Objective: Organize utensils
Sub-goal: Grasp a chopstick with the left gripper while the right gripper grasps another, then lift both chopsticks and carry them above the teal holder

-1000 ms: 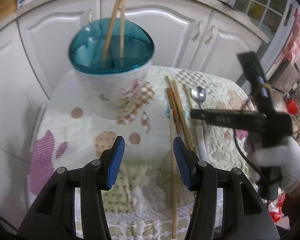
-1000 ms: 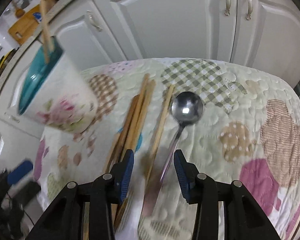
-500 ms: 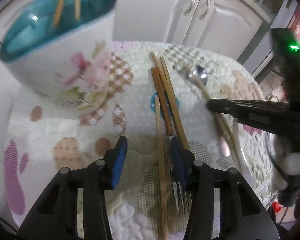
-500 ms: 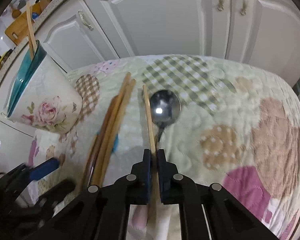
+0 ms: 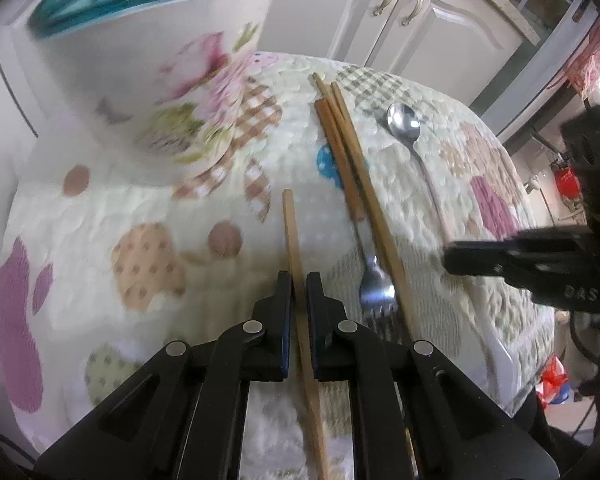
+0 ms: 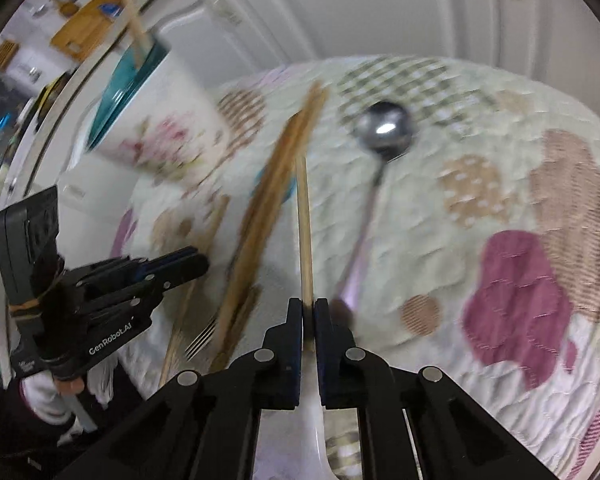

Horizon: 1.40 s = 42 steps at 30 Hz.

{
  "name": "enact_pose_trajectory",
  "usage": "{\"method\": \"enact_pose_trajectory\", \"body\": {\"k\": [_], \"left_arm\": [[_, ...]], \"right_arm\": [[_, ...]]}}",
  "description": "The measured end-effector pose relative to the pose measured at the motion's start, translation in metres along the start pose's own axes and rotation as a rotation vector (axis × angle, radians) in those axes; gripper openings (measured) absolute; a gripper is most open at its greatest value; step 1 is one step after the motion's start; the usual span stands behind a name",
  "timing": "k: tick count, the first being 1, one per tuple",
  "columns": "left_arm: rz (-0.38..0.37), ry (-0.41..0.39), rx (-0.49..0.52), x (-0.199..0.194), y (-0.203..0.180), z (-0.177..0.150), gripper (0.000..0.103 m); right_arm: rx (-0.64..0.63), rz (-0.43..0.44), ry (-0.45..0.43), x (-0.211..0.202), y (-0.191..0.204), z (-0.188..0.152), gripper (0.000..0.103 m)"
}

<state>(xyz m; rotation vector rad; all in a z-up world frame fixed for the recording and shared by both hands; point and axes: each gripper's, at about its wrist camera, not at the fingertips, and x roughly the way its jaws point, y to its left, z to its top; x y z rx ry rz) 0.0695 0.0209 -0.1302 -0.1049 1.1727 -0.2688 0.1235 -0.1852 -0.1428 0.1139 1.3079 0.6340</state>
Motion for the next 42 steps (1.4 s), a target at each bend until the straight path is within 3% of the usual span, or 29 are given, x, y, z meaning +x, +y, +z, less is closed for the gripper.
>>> {"method": "enact_pose_trajectory", "body": {"k": [2, 4, 7, 11, 14, 15, 16, 17, 20, 28, 36, 42], "left_arm": [[-0.005, 0.015, -0.019, -0.003, 0.004, -0.001, 0.006], [0.001, 0.019, -0.04, -0.004, 0.008, 0.002, 0.013], [0.029, -0.004, -0.048, -0.004, 0.009, 0.013, 0.025], [0.073, 0.007, -0.053, 0.008, 0.007, 0.027, 0.028], [0.103, -0.006, 0.0, 0.013, -0.002, 0.031, 0.03], [0.109, -0.01, 0.02, 0.013, -0.005, 0.031, 0.028], [0.096, -0.018, 0.032, 0.011, -0.004, 0.031, 0.01], [0.079, -0.014, 0.028, 0.01, -0.002, 0.032, 0.005], [0.023, -0.05, 0.004, -0.006, 0.003, 0.034, 0.005], [-0.043, -0.223, -0.002, -0.083, 0.005, 0.054, 0.004], [-0.068, -0.392, -0.037, -0.148, 0.011, 0.067, 0.004], [-0.066, -0.453, -0.018, -0.175, 0.006, 0.07, 0.004]], "right_arm": [[-0.014, -0.023, 0.01, 0.006, 0.006, 0.002, 0.01], [-0.045, -0.085, -0.01, 0.008, 0.012, 0.007, 0.023], [-0.065, -0.112, -0.023, 0.016, 0.018, 0.023, 0.023], [-0.082, -0.168, -0.036, 0.031, 0.022, 0.042, 0.023], [-0.117, -0.189, -0.048, 0.042, 0.027, 0.049, 0.01], [-0.125, -0.194, -0.049, 0.045, 0.029, 0.051, 0.007], [-0.121, -0.191, -0.049, 0.047, 0.03, 0.053, 0.005], [-0.106, -0.183, -0.056, 0.044, 0.028, 0.054, 0.005], [-0.089, -0.159, -0.098, 0.026, 0.027, 0.056, 0.005], [-0.084, -0.11, -0.256, -0.046, 0.032, 0.058, 0.005], [-0.123, -0.114, -0.375, -0.102, 0.053, 0.059, 0.005], [-0.159, -0.114, -0.42, -0.127, 0.071, 0.059, 0.005]]}}
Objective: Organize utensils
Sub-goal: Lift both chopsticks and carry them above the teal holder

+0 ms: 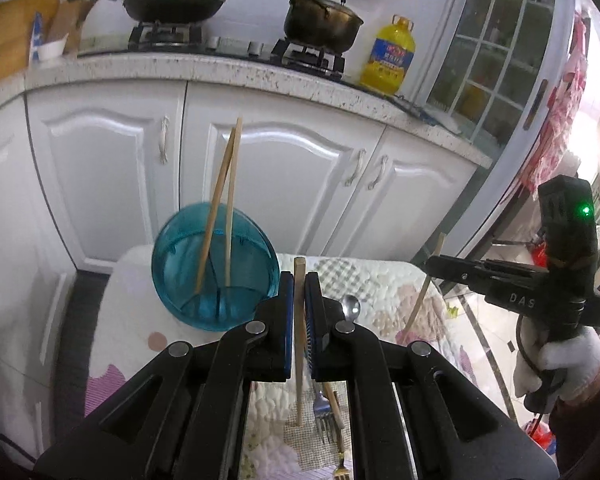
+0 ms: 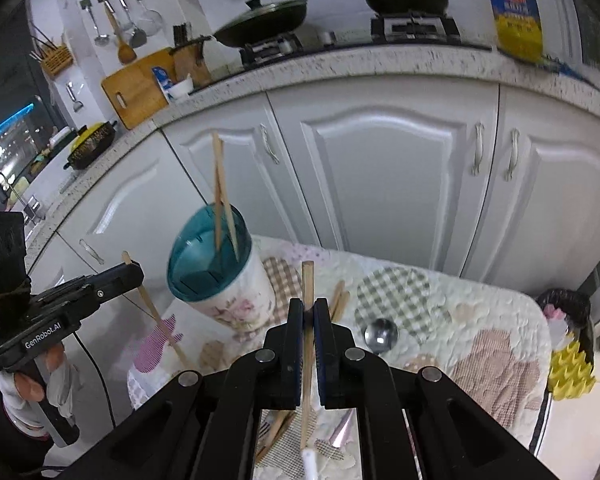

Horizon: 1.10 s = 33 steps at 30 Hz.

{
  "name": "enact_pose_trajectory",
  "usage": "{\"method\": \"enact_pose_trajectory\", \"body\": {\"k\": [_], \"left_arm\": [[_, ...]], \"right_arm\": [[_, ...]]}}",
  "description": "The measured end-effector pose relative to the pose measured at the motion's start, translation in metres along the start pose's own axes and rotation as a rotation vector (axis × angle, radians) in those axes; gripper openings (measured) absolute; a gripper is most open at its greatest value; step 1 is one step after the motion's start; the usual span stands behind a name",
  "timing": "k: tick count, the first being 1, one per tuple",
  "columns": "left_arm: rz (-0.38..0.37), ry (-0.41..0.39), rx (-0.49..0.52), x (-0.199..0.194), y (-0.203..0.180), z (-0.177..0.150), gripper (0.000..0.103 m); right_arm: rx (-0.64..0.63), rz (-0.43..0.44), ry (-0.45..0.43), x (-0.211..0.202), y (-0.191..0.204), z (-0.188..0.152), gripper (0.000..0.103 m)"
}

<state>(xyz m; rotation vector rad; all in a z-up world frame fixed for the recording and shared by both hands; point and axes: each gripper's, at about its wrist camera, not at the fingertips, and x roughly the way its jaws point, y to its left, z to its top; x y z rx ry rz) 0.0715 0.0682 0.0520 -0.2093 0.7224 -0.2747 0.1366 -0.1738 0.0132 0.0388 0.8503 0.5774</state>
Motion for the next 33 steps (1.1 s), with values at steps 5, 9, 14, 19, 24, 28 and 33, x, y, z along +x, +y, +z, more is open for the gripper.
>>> {"method": "enact_pose_trajectory", "body": {"k": [5, 9, 14, 19, 24, 28, 33], "left_arm": [[0.007, -0.014, -0.003, -0.01, 0.002, 0.004, 0.004], [0.013, -0.016, 0.002, -0.014, -0.001, 0.004, 0.004], [0.006, -0.02, 0.015, -0.018, -0.006, 0.004, 0.004], [-0.015, -0.026, 0.006, -0.025, -0.006, 0.008, 0.004], [-0.038, -0.042, 0.001, -0.039, -0.004, 0.017, 0.004], [-0.049, -0.074, -0.012, -0.056, 0.002, 0.032, 0.004], [-0.027, -0.134, -0.014, -0.08, 0.012, 0.059, 0.004]], "right_arm": [[-0.017, 0.002, -0.034, -0.011, 0.008, 0.008, 0.005], [-0.031, 0.003, -0.054, -0.02, 0.013, 0.013, 0.005], [-0.039, 0.0, -0.072, -0.031, 0.017, 0.019, 0.005], [-0.053, 0.001, -0.086, -0.039, 0.025, 0.024, 0.005], [-0.066, 0.005, -0.111, -0.049, 0.033, 0.033, 0.005], [-0.083, 0.017, -0.134, -0.058, 0.043, 0.046, 0.005], [-0.105, 0.038, -0.175, -0.071, 0.056, 0.065, 0.005]]}}
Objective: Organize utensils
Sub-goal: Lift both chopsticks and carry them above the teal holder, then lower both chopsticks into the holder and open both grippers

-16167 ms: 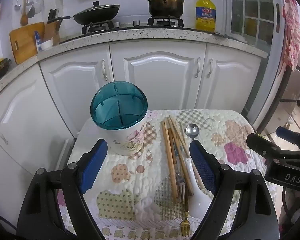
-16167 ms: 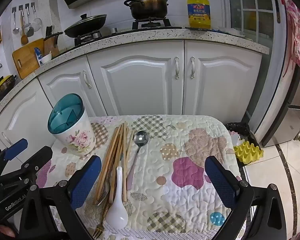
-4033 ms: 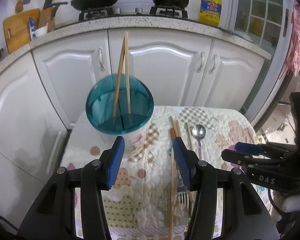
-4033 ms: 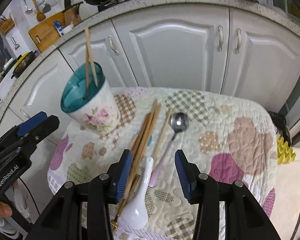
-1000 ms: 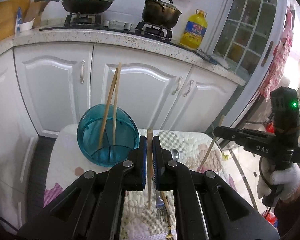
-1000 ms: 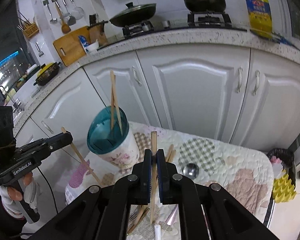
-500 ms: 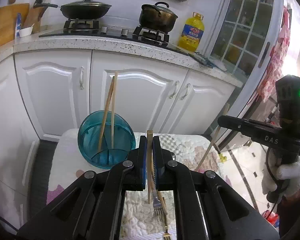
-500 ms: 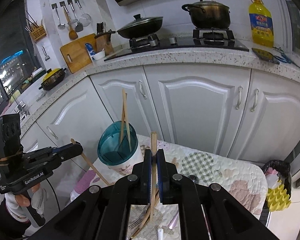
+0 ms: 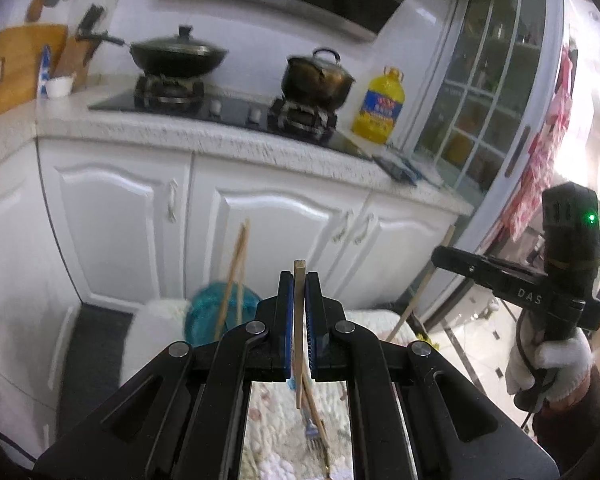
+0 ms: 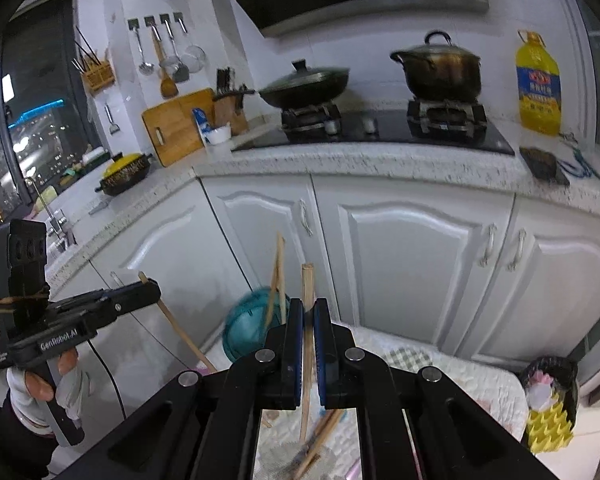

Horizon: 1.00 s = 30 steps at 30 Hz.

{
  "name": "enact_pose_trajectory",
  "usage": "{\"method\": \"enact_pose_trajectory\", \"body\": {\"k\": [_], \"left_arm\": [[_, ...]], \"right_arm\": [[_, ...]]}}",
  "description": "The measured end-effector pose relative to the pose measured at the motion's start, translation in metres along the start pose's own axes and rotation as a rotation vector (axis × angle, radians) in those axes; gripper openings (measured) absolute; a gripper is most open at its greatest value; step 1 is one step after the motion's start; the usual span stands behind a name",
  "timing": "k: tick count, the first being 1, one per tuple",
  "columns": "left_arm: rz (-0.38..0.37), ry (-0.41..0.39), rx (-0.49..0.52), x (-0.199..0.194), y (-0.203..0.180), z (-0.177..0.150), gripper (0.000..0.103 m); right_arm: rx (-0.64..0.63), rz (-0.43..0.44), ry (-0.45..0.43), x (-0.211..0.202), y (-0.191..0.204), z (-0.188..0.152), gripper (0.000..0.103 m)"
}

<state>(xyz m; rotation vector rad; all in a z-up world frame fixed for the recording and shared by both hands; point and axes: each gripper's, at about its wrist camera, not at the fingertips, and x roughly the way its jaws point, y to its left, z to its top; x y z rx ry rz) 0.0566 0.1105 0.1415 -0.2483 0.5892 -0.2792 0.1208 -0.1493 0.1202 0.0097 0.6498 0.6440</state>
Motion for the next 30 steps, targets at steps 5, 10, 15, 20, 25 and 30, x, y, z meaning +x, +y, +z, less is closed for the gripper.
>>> {"method": "enact_pose_trajectory", "body": {"k": [5, 10, 15, 20, 25, 30], "left_arm": [[0.058, -0.055, 0.013, -0.01, 0.01, 0.026, 0.004], [0.131, -0.087, 0.036, -0.005, 0.022, 0.041, 0.004], [0.187, -0.086, 0.042, 0.01, 0.037, 0.047, 0.004], [0.234, -0.071, 0.049, 0.033, 0.05, 0.042, 0.004], [0.248, -0.032, 0.045, 0.055, 0.058, 0.033, 0.004], [0.251, 0.009, 0.036, 0.074, 0.063, 0.022, 0.004]], "right_arm": [[0.001, 0.019, -0.048, 0.001, 0.01, 0.027, 0.005], [0.001, 0.02, -0.07, 0.017, 0.018, 0.047, 0.005], [0.003, 0.025, -0.069, 0.042, 0.024, 0.061, 0.005], [0.011, 0.022, -0.073, 0.068, 0.025, 0.069, 0.005], [0.012, 0.01, -0.044, 0.098, 0.024, 0.067, 0.005], [0.023, 0.01, -0.004, 0.121, 0.015, 0.059, 0.005]]}}
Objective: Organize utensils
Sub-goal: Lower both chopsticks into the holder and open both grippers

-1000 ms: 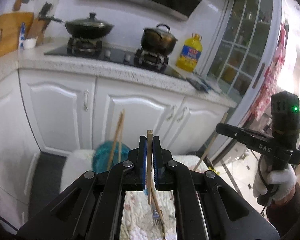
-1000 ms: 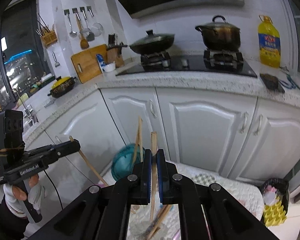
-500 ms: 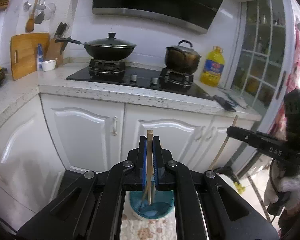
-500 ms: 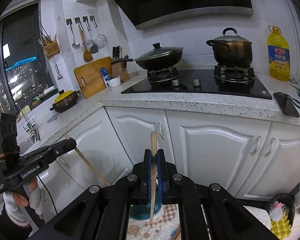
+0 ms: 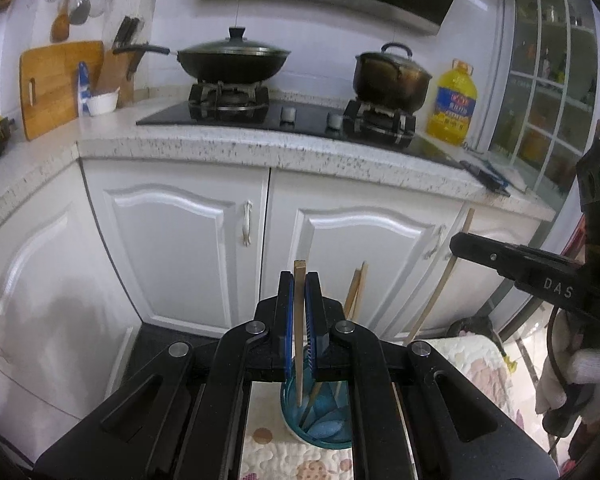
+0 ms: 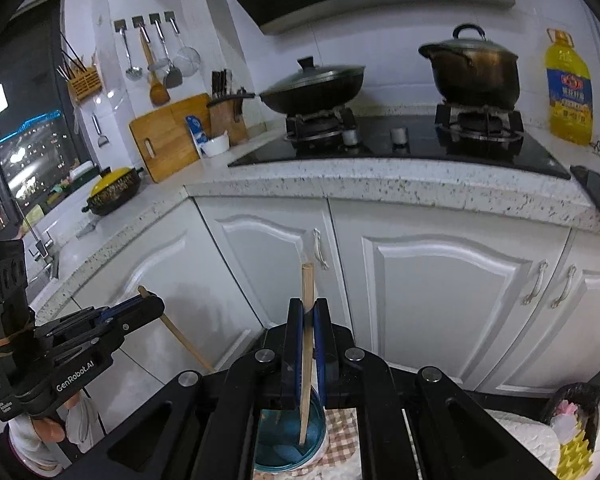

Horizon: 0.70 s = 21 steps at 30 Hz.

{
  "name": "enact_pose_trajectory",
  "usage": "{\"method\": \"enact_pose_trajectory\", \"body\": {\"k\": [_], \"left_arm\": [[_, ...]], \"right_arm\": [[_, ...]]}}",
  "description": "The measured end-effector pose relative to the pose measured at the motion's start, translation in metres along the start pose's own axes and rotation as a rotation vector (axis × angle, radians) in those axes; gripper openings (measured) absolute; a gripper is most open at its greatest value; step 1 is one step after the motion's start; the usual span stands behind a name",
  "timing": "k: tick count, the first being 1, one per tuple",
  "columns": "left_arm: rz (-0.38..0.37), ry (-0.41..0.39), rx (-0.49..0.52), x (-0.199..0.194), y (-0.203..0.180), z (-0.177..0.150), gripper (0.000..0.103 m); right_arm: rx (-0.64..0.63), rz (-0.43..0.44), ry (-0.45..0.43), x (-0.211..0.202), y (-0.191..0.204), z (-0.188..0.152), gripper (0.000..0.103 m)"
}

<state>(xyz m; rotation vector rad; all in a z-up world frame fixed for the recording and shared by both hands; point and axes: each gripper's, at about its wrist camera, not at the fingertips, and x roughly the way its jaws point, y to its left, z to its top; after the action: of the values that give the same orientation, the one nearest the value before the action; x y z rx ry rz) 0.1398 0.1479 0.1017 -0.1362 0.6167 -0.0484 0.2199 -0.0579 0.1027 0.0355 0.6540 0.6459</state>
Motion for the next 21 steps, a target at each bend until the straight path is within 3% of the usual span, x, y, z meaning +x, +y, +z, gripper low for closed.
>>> {"method": "enact_pose_trajectory", "body": {"k": [21], "left_arm": [[0.011, 0.087, -0.036, 0.036, 0.003, -0.031, 0.004]], "right_arm": [[0.067, -0.001, 0.121, 0.047, -0.019, -0.043, 0.005]]}}
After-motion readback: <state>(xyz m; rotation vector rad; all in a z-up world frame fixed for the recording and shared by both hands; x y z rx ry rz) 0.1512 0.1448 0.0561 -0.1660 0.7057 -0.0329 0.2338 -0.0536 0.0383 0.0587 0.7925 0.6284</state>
